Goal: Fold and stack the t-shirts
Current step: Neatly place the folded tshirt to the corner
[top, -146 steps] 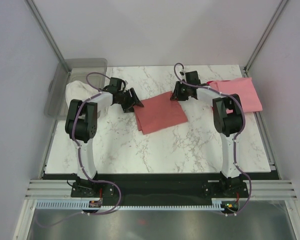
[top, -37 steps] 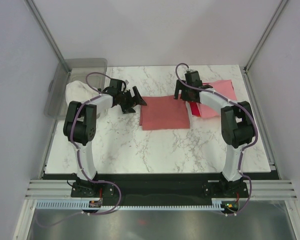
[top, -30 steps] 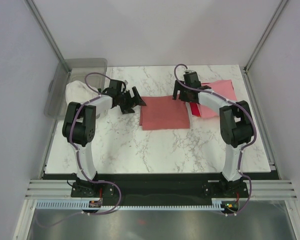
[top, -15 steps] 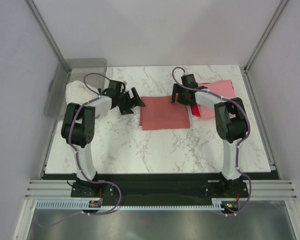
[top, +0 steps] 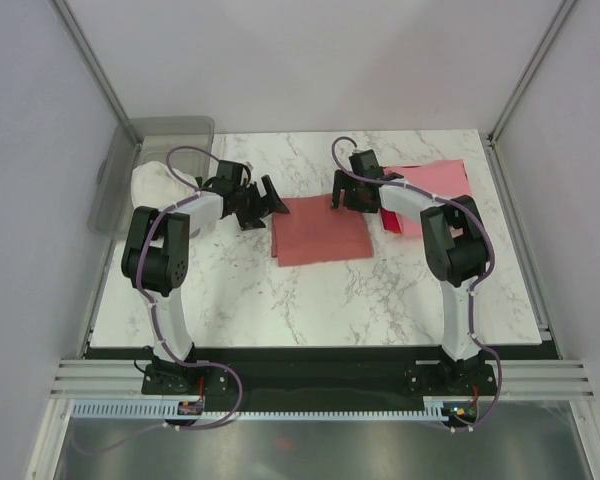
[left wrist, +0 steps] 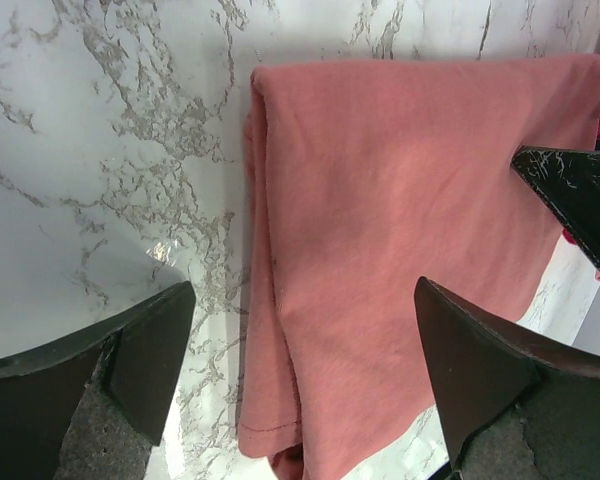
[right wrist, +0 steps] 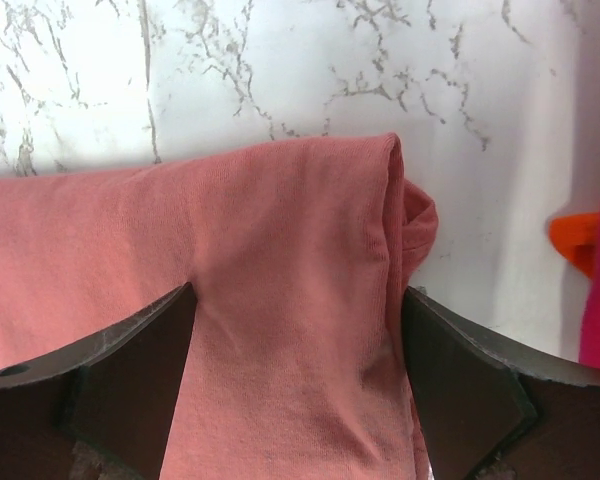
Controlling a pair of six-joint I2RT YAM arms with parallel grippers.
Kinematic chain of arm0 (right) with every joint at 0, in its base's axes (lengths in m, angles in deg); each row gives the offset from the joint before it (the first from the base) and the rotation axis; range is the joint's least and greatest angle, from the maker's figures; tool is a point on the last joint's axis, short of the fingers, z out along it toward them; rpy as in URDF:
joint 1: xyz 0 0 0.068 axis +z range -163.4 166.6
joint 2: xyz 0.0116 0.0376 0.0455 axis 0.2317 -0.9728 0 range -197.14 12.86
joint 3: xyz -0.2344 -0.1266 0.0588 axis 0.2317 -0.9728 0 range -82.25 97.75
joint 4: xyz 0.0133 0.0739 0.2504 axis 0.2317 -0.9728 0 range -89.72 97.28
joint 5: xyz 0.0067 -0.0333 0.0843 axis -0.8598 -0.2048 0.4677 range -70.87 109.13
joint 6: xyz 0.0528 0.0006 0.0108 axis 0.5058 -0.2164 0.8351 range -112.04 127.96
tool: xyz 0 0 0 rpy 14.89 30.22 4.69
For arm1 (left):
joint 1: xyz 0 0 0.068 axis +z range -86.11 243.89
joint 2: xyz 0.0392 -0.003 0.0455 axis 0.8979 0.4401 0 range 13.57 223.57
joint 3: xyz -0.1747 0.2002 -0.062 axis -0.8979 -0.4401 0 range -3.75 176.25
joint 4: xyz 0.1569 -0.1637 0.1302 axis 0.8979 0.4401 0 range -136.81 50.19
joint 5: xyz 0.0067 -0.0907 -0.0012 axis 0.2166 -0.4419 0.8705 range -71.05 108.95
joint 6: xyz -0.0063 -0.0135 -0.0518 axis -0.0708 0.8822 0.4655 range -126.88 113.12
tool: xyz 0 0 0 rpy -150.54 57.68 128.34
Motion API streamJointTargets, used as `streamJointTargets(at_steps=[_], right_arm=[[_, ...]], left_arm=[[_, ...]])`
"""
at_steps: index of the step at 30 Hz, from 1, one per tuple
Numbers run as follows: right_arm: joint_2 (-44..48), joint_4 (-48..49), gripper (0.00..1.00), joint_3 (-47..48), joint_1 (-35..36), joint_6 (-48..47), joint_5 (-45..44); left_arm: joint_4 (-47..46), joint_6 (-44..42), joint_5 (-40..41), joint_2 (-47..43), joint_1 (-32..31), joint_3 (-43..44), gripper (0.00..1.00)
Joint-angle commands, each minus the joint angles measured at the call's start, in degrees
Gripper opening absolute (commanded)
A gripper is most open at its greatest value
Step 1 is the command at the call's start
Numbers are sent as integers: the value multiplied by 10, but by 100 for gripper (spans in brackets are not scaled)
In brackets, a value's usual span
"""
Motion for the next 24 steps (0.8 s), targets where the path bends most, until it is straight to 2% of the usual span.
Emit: streamJointTargets(at_steps=[1,8,14,16,23,24], right_arm=[[6,3,88,1,7,7,5],[27,30,91,-22,5,6,-10],[51,62,92,-44,-12,19,-10],[42,62,91,-39,-22,27,-1],[13,41,84,-21,-37,43,13],[9,41,84,-22,-36,42,13]], left_arm=[[23,-12,22,-11,3,1,100],[24,-9,19,-1,3,7,98],[24,-10,15,8,2,13,93],[24,-10,13,17,1,20,89],[24,9,-12,56,-3,43,88],[24,12,-12,60,-5,49,85]])
